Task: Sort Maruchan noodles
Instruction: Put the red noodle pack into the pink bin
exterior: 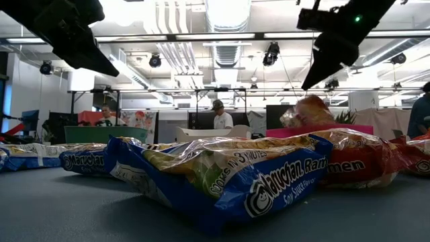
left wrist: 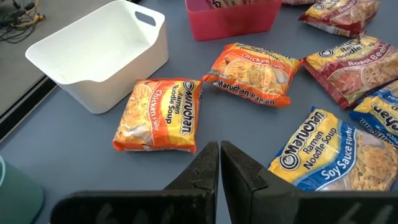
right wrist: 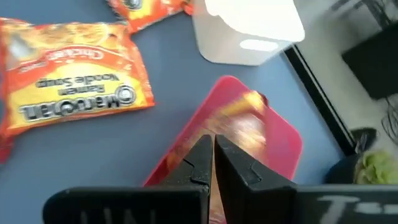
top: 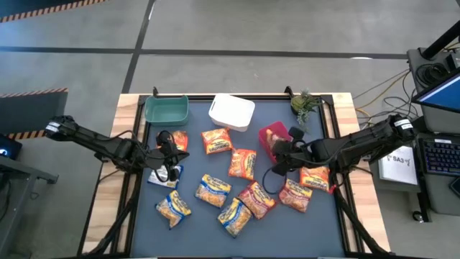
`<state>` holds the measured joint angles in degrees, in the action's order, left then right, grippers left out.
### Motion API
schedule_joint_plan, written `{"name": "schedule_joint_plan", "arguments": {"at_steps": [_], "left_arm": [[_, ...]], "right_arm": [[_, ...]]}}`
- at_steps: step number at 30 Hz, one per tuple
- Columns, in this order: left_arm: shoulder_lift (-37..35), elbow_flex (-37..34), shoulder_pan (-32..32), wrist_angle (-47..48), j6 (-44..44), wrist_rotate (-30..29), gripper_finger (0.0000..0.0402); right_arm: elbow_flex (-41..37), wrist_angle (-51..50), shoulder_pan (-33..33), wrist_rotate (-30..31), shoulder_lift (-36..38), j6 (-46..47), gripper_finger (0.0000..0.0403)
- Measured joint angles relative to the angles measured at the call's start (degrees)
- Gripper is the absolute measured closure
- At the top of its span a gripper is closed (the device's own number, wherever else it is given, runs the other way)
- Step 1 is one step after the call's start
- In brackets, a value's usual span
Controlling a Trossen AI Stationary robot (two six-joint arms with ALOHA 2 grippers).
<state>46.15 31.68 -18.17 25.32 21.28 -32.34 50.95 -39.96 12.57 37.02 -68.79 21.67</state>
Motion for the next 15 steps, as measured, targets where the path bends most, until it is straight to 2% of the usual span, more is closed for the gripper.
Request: {"name": "schedule_joint_plan", "arguments": {"at_steps": [5,12,15], "left_arm": [[0.00,0.00,-0.02,0.00,0.00,0.00,0.0402],[0.00,0.00,-0.01,-0.02,0.00,0.00,0.0402],[0.00,0.00,0.00,-0.02,0.00,-0.02,0.0402]], "right_arm": [[0.21,0.02,0.19,-3.85,-0.03,3.55,0.0394],[0.21,0.03,-0.58,-2.98,-0.02,12.52,0.0394],[0.79,-0.68,-2.42,-6.49,0.11,15.51,0.0394]]}}
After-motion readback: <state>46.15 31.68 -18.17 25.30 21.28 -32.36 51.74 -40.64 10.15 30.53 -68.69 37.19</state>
